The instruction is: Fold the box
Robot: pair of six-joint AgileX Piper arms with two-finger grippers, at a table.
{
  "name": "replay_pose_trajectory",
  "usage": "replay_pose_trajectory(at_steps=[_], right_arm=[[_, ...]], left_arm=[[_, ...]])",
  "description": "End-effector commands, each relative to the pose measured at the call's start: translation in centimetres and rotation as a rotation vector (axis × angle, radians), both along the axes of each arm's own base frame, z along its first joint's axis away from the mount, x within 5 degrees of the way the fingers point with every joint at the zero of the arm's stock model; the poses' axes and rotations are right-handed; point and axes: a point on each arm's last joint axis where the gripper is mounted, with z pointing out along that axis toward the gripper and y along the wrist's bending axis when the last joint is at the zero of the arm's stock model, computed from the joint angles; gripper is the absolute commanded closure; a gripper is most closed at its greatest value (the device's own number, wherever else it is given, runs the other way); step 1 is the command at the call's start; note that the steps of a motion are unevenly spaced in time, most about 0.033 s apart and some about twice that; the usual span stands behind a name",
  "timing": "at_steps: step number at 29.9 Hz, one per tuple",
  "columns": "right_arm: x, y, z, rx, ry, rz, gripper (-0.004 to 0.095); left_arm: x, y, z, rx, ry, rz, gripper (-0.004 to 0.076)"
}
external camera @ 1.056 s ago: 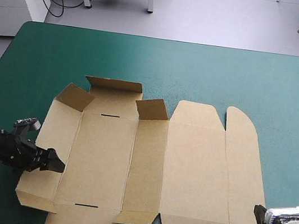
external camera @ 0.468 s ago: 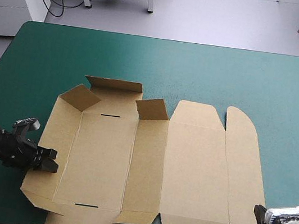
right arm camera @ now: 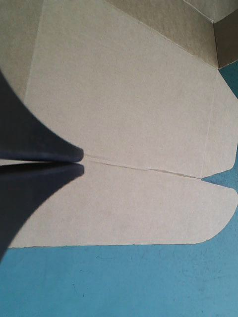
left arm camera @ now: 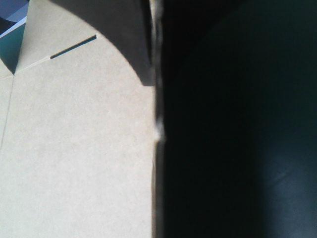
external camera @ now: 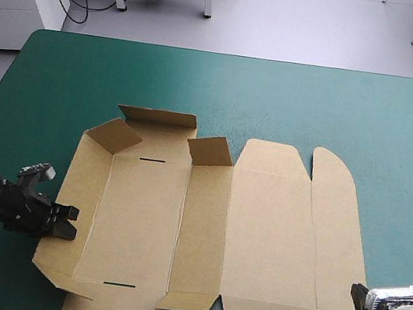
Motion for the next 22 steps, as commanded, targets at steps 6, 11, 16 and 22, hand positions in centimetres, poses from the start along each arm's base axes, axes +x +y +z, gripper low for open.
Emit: replay_pose_trajectory(at_steps=[6, 11, 16, 22], right_arm=[[0.3, 0.0, 1.1, 0.010, -0.069, -0.010, 0.0927], [0.3, 0.0, 1.1, 0.010, -0.069, -0.010, 0.0927], [0.3, 0.0, 1.1, 0.010, -0.069, -0.010, 0.0927], [0.3, 0.0, 1.1, 0.010, -0.069, -0.010, 0.0927]], left_arm=[[1.3, 0.2, 5.0, 0.048, -0.155, -0.085, 0.0734], [3.9, -0.5, 9.2, 0.234, -0.358, -0.209, 0.0734], [6.7, -3.9, 12.5, 0.432, -0.526, -0.444, 0.0734], [10.2, -10.3, 14.7, 0.703, -0.816, -0.742, 0.0734]])
